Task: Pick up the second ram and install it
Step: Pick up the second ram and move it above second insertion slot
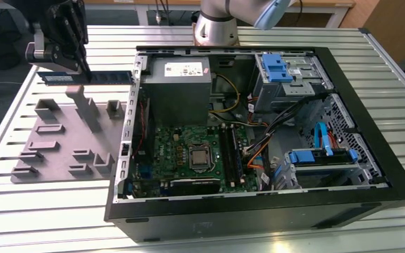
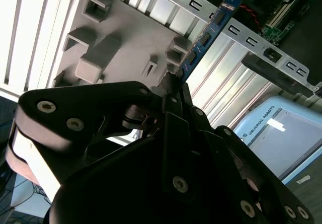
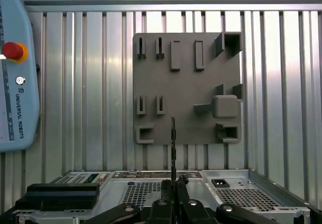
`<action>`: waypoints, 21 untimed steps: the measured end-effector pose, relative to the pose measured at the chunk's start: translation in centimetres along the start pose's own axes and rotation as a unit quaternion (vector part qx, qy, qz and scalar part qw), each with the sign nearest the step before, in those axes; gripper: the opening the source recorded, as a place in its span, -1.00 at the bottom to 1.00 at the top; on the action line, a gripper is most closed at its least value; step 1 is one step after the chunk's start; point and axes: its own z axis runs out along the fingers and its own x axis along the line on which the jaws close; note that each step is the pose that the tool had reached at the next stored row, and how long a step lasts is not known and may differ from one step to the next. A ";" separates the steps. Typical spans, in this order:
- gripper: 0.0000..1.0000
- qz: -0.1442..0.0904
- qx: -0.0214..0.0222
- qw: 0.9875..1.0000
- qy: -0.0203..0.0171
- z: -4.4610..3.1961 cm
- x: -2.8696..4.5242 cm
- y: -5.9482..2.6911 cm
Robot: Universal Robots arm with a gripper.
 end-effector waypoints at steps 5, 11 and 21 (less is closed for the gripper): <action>-0.72 0.000 0.000 1.000 0.000 0.00 -0.01 -0.37; -0.72 0.000 0.000 1.000 0.000 -0.01 -0.02 -0.69; -0.72 0.000 0.000 1.000 0.000 -0.02 -0.03 -1.09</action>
